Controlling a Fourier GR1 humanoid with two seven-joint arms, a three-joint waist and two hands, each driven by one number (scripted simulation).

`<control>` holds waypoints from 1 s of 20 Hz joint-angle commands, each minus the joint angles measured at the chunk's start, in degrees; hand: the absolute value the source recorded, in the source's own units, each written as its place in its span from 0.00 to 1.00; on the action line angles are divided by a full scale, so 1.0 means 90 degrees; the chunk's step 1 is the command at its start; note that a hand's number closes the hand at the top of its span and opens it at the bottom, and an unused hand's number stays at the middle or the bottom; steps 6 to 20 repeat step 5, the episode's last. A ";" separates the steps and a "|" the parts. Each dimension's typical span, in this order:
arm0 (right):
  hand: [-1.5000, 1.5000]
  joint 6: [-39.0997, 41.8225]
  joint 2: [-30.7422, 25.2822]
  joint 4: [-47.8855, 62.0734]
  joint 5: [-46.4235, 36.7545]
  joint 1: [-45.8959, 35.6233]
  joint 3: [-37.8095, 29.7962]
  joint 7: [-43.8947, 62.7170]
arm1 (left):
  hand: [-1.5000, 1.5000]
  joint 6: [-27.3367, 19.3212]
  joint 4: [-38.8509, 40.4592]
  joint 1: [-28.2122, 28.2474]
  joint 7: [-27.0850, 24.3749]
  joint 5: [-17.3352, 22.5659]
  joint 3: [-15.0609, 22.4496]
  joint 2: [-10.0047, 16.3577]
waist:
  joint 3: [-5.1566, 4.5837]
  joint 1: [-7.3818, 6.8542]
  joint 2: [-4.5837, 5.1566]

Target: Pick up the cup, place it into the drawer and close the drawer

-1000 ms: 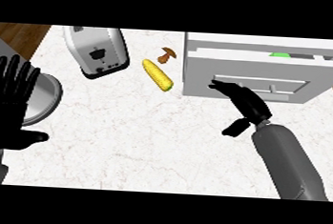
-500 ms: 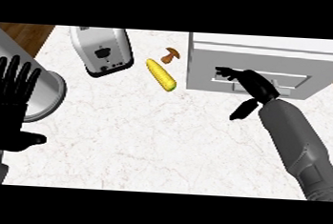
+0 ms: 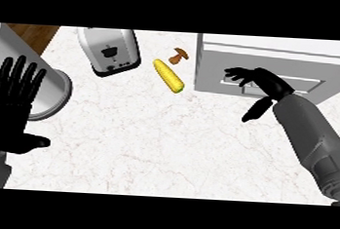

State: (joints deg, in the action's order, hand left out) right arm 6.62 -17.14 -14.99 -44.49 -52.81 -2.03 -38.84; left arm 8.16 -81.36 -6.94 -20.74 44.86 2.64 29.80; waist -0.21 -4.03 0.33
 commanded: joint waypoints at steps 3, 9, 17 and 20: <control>0.00 -0.0168 -0.0652 0.0463 -0.0001 -0.0417 -0.0223 0.0310 | 0.00 -0.0106 0.0074 -0.0140 0.0022 -0.0175 0.0058 -0.0080 | 0.0047 -0.0055 0.0199; 0.00 -0.0322 -0.0297 0.0556 0.0002 -0.0538 -0.0226 0.0625 | 0.00 -0.0126 0.0251 -0.0250 0.0059 -0.0182 0.0012 -0.0079 | 0.0043 -0.0063 0.0204; 0.00 -0.0322 -0.0297 0.0556 0.0002 -0.0538 -0.0226 0.0625 | 0.00 -0.0126 0.0251 -0.0250 0.0059 -0.0182 0.0012 -0.0079 | 0.0043 -0.0063 0.0204; 0.00 -0.0322 -0.0297 0.0556 0.0002 -0.0538 -0.0226 0.0625 | 0.00 -0.0126 0.0251 -0.0250 0.0059 -0.0182 0.0012 -0.0079 | 0.0043 -0.0063 0.0204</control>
